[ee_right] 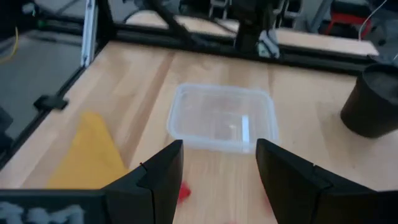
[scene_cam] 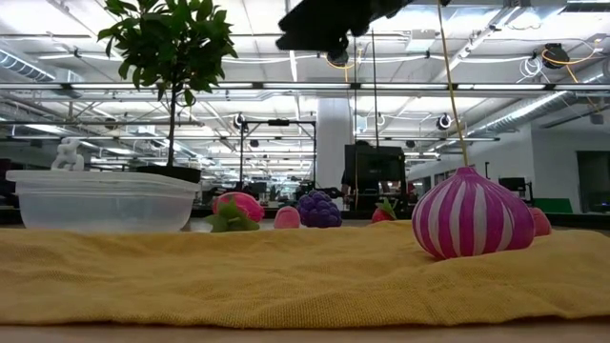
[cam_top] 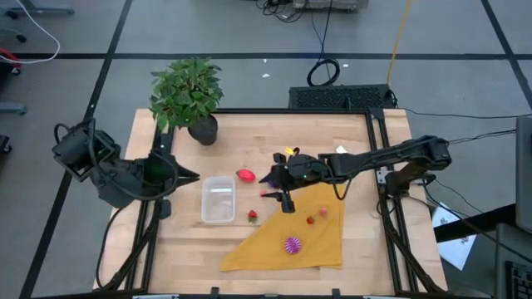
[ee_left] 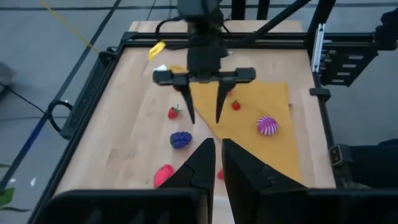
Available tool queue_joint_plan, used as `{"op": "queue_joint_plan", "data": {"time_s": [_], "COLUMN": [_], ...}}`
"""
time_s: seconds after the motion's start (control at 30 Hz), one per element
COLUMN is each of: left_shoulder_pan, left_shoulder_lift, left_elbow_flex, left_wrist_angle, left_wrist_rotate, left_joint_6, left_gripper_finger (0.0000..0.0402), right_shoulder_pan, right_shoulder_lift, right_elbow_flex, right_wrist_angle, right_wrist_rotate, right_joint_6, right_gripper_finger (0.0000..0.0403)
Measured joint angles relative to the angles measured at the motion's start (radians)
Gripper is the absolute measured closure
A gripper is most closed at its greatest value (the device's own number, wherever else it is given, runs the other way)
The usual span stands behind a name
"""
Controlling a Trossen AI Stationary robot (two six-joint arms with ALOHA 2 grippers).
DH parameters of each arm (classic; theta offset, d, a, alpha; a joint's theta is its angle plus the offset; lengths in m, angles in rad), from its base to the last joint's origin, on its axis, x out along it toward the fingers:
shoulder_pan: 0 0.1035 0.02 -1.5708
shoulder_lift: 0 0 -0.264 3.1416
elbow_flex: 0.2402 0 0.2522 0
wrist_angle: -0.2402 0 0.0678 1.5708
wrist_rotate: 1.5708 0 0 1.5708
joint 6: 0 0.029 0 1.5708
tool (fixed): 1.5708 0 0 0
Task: Pick and placing Produce into tupperware
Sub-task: Put the pink dragon fruit into the transparent bin
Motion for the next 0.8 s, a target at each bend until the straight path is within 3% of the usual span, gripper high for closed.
{"op": "queue_joint_plan", "data": {"time_s": [0.23, 0.33, 0.8], "left_shoulder_pan": [-0.005, -0.004, -0.004], "left_shoulder_lift": [0.0, 0.0, 0.001], "left_elbow_flex": [0.0, 0.0, -0.001], "left_wrist_angle": [0.0, 0.0, 0.0], "left_wrist_rotate": [0.0, 0.0, 0.0], "left_joint_6": [0.024, 0.038, 0.056], "left_gripper_finger": [0.0366, 0.0366, 0.0366], "right_shoulder_pan": [-0.057, -0.079, -0.139], "right_shoulder_lift": [0.078, 0.116, 0.333], "right_elbow_flex": [0.01, 0.056, 0.5], "right_wrist_angle": [0.091, 0.063, -0.443], "right_wrist_rotate": [-0.17, -0.176, -0.175], "right_joint_6": [0.079, 0.088, 0.049], "right_gripper_finger": [0.0211, 0.0211, 0.0211]}}
